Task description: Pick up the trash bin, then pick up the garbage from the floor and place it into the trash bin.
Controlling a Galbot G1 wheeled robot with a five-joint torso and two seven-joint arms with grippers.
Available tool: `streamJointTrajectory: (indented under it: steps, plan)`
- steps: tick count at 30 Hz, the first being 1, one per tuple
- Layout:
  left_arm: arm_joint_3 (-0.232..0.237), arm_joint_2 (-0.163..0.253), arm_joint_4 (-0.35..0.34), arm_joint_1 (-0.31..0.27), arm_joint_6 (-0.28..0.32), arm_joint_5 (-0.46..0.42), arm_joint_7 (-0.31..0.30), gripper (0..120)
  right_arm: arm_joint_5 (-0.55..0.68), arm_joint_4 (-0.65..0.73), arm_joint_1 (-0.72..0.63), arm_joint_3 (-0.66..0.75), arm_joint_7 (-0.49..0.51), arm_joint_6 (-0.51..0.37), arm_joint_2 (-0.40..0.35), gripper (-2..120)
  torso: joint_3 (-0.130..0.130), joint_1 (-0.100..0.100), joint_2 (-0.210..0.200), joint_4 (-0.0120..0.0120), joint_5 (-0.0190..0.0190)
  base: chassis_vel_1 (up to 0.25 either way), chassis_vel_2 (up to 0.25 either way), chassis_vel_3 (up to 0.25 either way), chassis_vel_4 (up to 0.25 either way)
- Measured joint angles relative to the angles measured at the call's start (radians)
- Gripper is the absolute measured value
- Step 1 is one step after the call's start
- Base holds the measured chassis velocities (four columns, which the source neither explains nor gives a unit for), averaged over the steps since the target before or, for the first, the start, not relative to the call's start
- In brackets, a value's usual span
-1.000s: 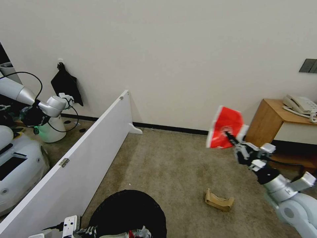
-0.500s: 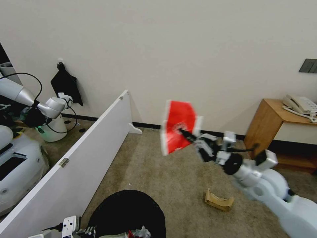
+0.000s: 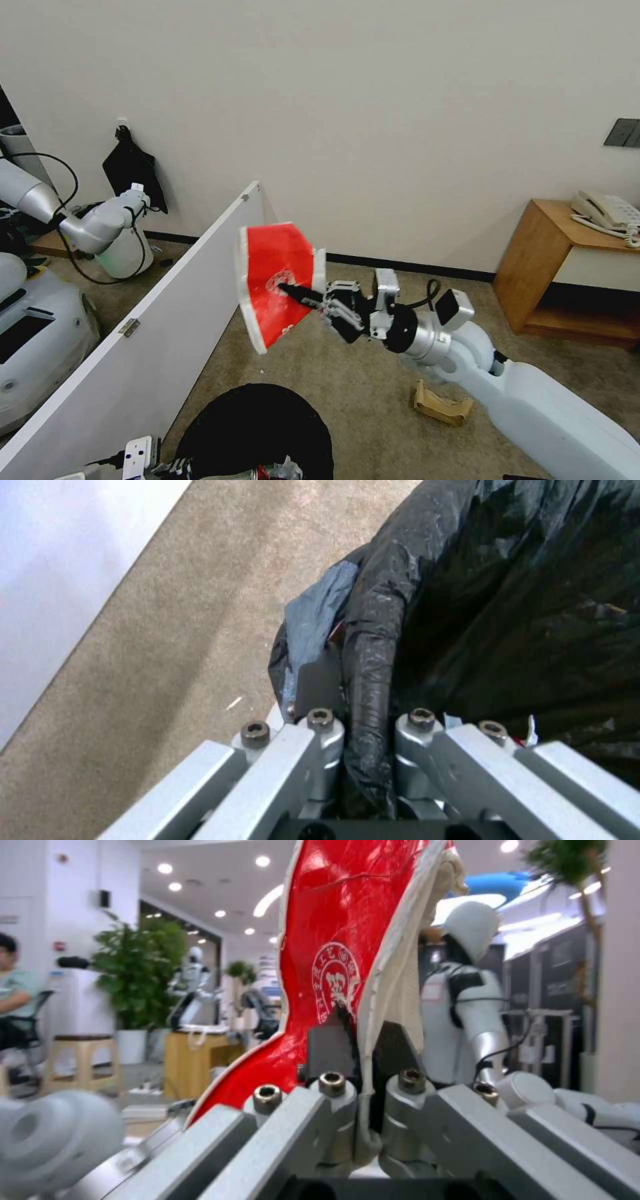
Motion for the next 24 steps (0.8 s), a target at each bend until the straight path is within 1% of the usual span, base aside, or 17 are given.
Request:
streamJointTrajectory:
  steps: [2, 4, 5, 9, 10, 16, 19, 22, 24]
  plan:
    - [0.0, 0.0, 0.0, -0.001, 0.0, 0.0, 0.0, 4, -0.004, -0.003, 0.0, -0.007, -0.012, 0.0, 0.0, 0, 0.0, 0.0, 0.0, 0.0, 0.0, 0.0, 0.0, 0.0, 0.0]
    - [0.0, 0.0, 0.0, -0.002, 0.0, 0.0, 0.0, 4, -0.025, -0.015, -0.014, -0.019, -0.06, -0.005, -0.008, 0, 0.0, 0.0, 0.0, 0.0, 0.0001, 0.0, 0.0, 0.0, 0.0]
    - [0.0, 0.0, 0.0, -0.002, 0.0, 0.0, 0.0, 4, -0.025, -0.015, -0.014, -0.019, -0.06, -0.005, -0.008, 0, 0.0, 0.0, 0.0, 0.0, 0.0001, 0.0, 0.0, 0.0, 0.0]
    - [0.004, 0.0, 0.0, -0.003, 0.0, 0.0, -0.002, 4, -0.059, -0.027, -0.038, -0.029, -0.115, -0.01, -0.021, 0, 0.0, 0.0, 0.0, 0.0, 0.0001, 0.0, 0.0, 0.0, 0.0]
    - [0.004, 0.0, 0.0, -0.003, 0.0, 0.0, -0.002, 4, -0.059, -0.027, -0.038, -0.029, -0.115, -0.01, -0.021, 0, 0.0, 0.0, 0.0, 0.0, 0.0001, 0.0, 0.0, 0.0, 0.0]
    - [0.005, 0.0, 0.0, -0.004, 0.001, 0.0, -0.002, 4, -0.072, -0.047, -0.04, -0.065, -0.196, -0.019, -0.022, 0, 0.0, 0.0, 0.0, 0.0, 0.0001, 0.0, 0.0, 0.0, 0.0]
    - [0.005, 0.0, 0.0, -0.004, 0.001, 0.0, -0.002, 4, -0.078, -0.053, -0.039, -0.072, -0.207, -0.02, -0.02, 0, 0.0, 0.0, 0.0, 0.0001, 0.0001, 0.0, 0.0, 0.0, 0.0]
    - [0.005, -0.002, 0.0, -0.003, 0.001, 0.001, -0.002, 4, -0.114, -0.08, -0.041, -0.098, -0.241, -0.025, -0.011, 0, 0.0, 0.0, 0.0, 0.0, 0.0001, 0.0, 0.0, 0.0, 0.0]
    - [0.006, -0.002, 0.0, -0.004, 0.001, 0.001, -0.003, 4, -0.121, -0.084, -0.042, -0.102, -0.247, -0.026, -0.009, 0, 0.0, 0.0, 0.0, 0.0001, 0.0001, 0.0, 0.0, 0.0, 0.0]
